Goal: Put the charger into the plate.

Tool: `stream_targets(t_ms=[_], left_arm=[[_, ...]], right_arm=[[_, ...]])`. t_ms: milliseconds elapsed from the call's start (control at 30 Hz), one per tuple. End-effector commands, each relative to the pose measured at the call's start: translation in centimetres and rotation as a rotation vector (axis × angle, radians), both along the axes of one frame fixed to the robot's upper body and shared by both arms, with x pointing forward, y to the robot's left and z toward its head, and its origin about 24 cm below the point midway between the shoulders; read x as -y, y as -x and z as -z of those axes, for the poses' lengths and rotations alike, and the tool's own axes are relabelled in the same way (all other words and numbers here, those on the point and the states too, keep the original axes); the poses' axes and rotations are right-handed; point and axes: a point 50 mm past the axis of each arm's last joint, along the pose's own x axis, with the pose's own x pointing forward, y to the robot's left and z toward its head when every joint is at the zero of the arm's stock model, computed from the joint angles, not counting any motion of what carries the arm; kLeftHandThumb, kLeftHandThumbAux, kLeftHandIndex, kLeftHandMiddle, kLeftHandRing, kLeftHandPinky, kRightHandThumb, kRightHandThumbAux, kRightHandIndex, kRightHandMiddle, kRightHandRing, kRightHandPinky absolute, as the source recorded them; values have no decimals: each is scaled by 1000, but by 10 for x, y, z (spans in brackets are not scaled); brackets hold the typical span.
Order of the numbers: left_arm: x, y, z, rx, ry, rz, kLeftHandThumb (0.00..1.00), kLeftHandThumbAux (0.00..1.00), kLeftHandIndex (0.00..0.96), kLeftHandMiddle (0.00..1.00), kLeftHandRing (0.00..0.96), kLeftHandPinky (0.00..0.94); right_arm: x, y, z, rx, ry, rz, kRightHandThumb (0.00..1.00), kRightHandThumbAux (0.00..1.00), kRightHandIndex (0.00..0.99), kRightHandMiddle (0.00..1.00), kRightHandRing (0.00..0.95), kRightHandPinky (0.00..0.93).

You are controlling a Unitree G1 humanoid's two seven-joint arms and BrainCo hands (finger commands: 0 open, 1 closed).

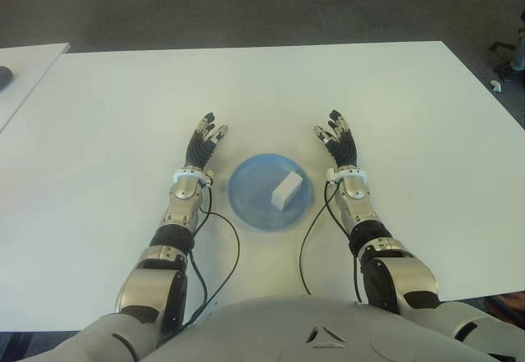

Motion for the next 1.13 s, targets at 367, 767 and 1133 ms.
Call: stream_targets(t_ms=[367, 767, 1133], left_arm=[[2, 50, 57, -304, 15, 27, 134, 512, 0, 0, 0, 0], [2, 57, 62, -306, 13, 26, 133, 508, 0, 0, 0, 0], [1, 60, 65, -306, 17, 27, 141, 514, 0, 0, 0, 0]], right_arm=[[16, 38, 52, -308, -28, 66, 101, 622, 0, 0, 0, 11], [16, 35, 48, -281, -18, 50, 112, 633, 0, 0, 0, 6], [13, 36, 47, -266, 13, 41, 116, 683, 0, 0, 0, 21]])
